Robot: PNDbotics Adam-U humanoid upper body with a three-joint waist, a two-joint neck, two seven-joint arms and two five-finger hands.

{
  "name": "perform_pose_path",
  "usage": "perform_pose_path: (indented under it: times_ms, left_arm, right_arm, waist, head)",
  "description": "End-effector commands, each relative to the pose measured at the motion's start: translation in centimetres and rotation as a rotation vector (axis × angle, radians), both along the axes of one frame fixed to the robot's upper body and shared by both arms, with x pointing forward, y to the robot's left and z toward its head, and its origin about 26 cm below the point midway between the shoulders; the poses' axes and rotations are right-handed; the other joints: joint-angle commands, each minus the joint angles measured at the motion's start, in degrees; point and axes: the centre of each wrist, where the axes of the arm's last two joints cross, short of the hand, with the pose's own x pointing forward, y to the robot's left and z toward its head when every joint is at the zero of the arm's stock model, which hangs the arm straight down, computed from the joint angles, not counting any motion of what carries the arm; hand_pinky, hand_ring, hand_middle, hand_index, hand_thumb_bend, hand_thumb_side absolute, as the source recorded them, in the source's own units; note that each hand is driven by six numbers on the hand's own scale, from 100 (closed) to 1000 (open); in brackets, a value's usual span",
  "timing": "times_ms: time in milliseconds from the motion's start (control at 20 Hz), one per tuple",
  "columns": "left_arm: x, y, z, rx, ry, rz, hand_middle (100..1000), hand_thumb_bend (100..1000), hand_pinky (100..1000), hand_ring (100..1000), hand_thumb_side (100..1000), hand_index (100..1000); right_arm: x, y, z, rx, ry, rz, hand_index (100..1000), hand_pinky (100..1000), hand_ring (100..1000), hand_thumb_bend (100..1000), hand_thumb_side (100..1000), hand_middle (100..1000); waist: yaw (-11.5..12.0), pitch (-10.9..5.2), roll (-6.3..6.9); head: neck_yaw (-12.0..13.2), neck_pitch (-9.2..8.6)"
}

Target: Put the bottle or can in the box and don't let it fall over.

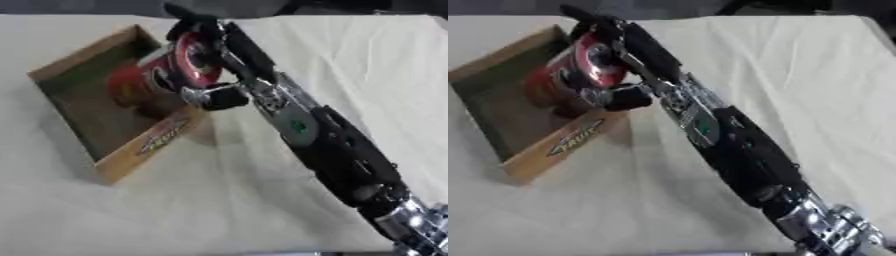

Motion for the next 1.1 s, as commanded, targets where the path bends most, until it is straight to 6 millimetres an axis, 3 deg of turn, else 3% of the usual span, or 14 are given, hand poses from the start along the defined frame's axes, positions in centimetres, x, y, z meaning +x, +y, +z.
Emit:
perform_pose_path:
  times_ms: [50,750,900,1100]
  left_arm:
    - [-0.1,0.4,1.0,0.024,-0.032,0.012,909,100,537,800,737,708]
    - [-0.2,0.5,0.7,0.022,-0.024,0.014,907,100,537,794,737,708]
    - [-0.2,0.5,0.7,0.022,-0.022,0.017,906,100,538,792,737,708]
    - [-0.2,0.5,0.6,0.021,-0.020,0.018,906,100,538,791,737,708]
  right_arm:
    - [-0.3,-0.4,0.9,-0.095,-0.023,-0.083,901,911,100,100,349,983]
    - [-0.9,-0.7,2.2,-0.073,-0.044,-0.143,915,890,100,100,330,986]
    - [-1.1,-0.9,2.6,-0.045,-0.040,-0.145,930,878,100,100,526,990]
    - [-1.2,-1.0,2.9,-0.020,-0.030,-0.144,955,902,100,100,618,1000]
  waist:
    - [-0.1,-2.07,-0.52]
    - [-0.5,-2.48,-0.24]
    - [-0.7,-2.63,-0.09]
    - [-0.8,-2.72,0.14]
  head:
    - [0.3,0.04]
    - [0.5,0.19]
    - [0.6,0.26]
    - [0.5,0.27]
